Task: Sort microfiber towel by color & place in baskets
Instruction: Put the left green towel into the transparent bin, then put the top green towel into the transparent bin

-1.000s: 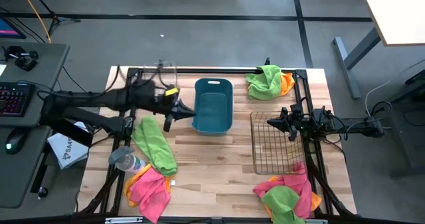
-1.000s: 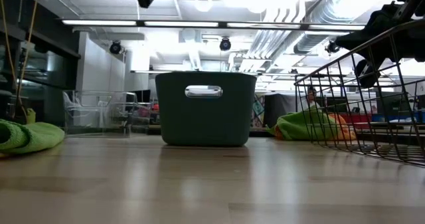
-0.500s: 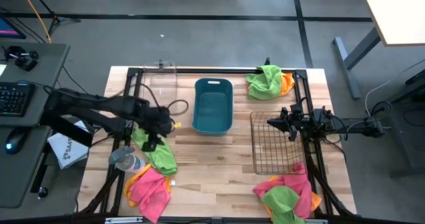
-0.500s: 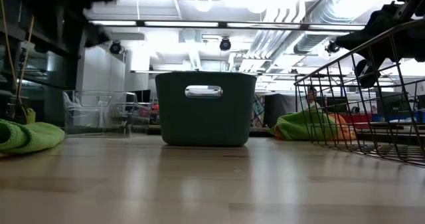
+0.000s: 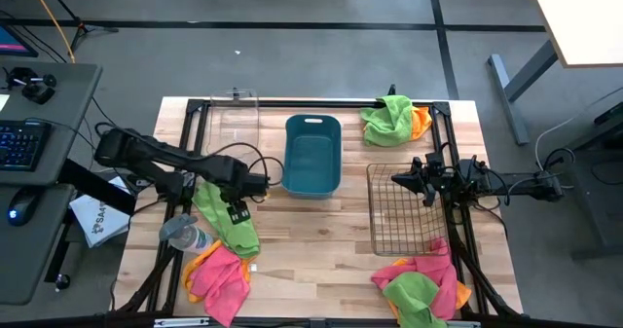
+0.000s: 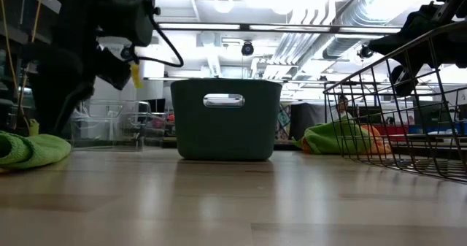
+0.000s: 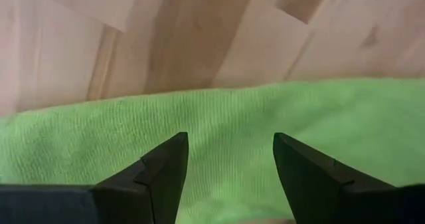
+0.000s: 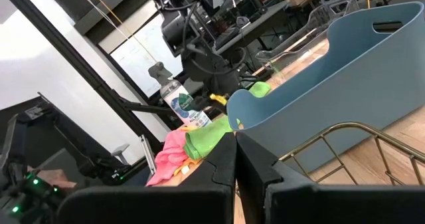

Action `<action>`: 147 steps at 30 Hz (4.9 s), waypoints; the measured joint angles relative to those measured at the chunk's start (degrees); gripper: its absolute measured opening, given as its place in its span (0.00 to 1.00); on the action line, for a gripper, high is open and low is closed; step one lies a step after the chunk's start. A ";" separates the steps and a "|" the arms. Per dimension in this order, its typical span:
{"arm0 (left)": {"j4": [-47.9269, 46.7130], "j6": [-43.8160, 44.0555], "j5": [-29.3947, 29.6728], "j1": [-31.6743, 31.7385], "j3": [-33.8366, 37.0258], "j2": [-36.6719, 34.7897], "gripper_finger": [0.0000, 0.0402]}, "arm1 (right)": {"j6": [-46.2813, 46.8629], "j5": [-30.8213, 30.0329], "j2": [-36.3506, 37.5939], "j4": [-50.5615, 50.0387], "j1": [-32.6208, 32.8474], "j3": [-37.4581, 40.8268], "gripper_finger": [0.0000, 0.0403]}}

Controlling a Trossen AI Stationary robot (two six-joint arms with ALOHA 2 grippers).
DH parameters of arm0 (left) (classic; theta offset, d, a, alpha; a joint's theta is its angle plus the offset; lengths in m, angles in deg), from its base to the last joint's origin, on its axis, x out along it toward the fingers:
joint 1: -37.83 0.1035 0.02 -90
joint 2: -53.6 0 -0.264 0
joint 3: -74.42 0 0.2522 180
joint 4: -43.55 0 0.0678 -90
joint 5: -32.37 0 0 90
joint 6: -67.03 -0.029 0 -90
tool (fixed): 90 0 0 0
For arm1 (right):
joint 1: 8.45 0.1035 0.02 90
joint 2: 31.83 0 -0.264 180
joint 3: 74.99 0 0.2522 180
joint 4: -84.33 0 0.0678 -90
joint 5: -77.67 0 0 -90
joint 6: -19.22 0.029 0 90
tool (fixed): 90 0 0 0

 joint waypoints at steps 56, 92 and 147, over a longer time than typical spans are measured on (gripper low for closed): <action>-2.49 -26.81 37.41 32.14 -32.65 -19.87 0.00 | 0.00 -0.02 0.00 0.00 0.00 0.00 0.00; 5.48 -28.30 21.32 42.92 -10.72 -19.85 0.35 | 0.00 0.00 0.00 0.00 0.00 0.00 0.00; 63.75 10.48 -23.08 32.67 -19.41 -26.19 0.47 | 21.06 -15.85 -63.04 -43.72 -38.14 -46.49 0.49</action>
